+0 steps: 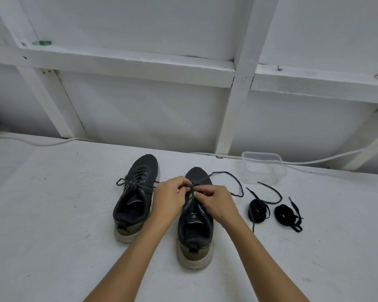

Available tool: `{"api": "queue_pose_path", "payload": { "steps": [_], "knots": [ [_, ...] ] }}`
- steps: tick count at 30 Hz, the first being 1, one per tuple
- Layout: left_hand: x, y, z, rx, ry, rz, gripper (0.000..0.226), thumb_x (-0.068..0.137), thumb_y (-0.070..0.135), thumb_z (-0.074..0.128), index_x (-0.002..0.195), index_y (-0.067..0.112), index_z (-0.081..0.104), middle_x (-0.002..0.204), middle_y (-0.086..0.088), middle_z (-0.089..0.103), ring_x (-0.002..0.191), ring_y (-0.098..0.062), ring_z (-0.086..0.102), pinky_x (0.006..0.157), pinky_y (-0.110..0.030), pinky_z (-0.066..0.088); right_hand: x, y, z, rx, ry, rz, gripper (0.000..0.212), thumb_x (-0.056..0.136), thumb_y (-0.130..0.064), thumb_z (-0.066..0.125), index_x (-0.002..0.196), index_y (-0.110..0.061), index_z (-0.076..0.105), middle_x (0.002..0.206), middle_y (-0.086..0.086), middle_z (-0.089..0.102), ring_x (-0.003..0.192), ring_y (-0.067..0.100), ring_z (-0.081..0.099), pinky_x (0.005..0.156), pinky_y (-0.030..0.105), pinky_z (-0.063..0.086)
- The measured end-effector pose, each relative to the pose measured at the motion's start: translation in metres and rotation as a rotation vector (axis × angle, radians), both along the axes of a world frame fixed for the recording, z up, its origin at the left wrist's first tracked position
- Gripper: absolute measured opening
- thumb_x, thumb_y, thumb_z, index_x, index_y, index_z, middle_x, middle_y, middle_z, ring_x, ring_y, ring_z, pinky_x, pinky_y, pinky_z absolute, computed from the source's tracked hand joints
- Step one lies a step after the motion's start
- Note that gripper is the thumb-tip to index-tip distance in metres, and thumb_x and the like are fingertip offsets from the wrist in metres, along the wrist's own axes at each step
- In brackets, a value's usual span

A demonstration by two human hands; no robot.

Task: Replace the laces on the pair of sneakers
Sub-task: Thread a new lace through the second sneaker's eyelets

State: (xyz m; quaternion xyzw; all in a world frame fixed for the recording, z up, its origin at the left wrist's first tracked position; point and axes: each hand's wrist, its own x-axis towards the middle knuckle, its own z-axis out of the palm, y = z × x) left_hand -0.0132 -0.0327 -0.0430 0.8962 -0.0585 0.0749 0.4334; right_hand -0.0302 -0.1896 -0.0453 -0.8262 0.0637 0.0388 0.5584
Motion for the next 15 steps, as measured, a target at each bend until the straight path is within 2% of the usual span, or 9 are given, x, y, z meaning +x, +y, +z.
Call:
{"api": "queue_pose_path", "payload": {
  "steps": [4,7,9,11,13,15],
  "knots": [
    [-0.002,-0.0034,0.0005,-0.07,0.033,0.029,0.011,0.089,0.009,0.071,0.095,0.016,0.077,0.087,0.005,0.076,0.085,-0.014,0.069,0.084,-0.03,0.053,-0.0013,-0.001,-0.0019,0.02,-0.002,-0.014,0.016,0.09,-0.019,0.073,0.101,-0.024,0.082,0.078,-0.006,0.076,0.068,0.005,0.065,0.074,0.024,0.053],
    [-0.0057,-0.0039,-0.0008,-0.044,-0.003,0.021,0.014,0.09,0.008,0.068,0.095,0.018,0.076,0.088,0.007,0.075,0.086,-0.013,0.067,0.083,-0.028,0.052,-0.0018,-0.0003,-0.0019,0.018,-0.006,-0.015,0.017,0.09,-0.019,0.072,0.103,-0.026,0.082,0.083,-0.008,0.077,0.078,0.009,0.07,0.08,0.028,0.058],
    [-0.008,-0.0046,-0.0013,-0.045,-0.023,0.037,0.014,0.09,0.008,0.067,0.093,0.019,0.076,0.086,0.009,0.074,0.084,-0.01,0.066,0.08,-0.025,0.051,-0.0014,0.0005,-0.0021,0.013,-0.005,-0.016,0.017,0.09,-0.019,0.072,0.103,-0.026,0.082,0.082,-0.008,0.077,0.078,0.009,0.07,0.08,0.027,0.057],
    [-0.0086,-0.0047,-0.0029,-0.13,0.013,0.066,0.011,0.089,0.009,0.071,0.09,0.019,0.075,0.082,0.012,0.073,0.081,-0.005,0.066,0.079,-0.021,0.052,-0.0015,-0.0003,-0.0032,0.028,0.007,-0.026,0.017,0.09,-0.02,0.073,0.103,-0.024,0.081,0.083,-0.007,0.077,0.078,0.009,0.07,0.08,0.026,0.057],
    [-0.0067,-0.0029,-0.0053,-0.247,0.097,0.058,0.01,0.088,0.01,0.073,0.094,0.018,0.077,0.082,0.013,0.074,0.081,-0.001,0.068,0.08,-0.017,0.053,-0.0014,-0.0018,-0.0041,0.046,0.027,-0.044,0.017,0.09,-0.021,0.074,0.106,-0.023,0.081,0.087,-0.005,0.078,0.079,0.009,0.07,0.079,0.027,0.056],
    [-0.0053,0.0003,-0.0074,-0.272,0.143,0.006,0.015,0.09,0.009,0.072,0.101,0.017,0.077,0.088,0.012,0.075,0.085,0.002,0.069,0.082,-0.013,0.052,-0.0009,-0.0018,-0.0042,0.055,0.039,-0.049,0.018,0.09,-0.022,0.075,0.107,-0.022,0.081,0.087,-0.005,0.078,0.076,0.008,0.068,0.075,0.026,0.053]
  ]
}}
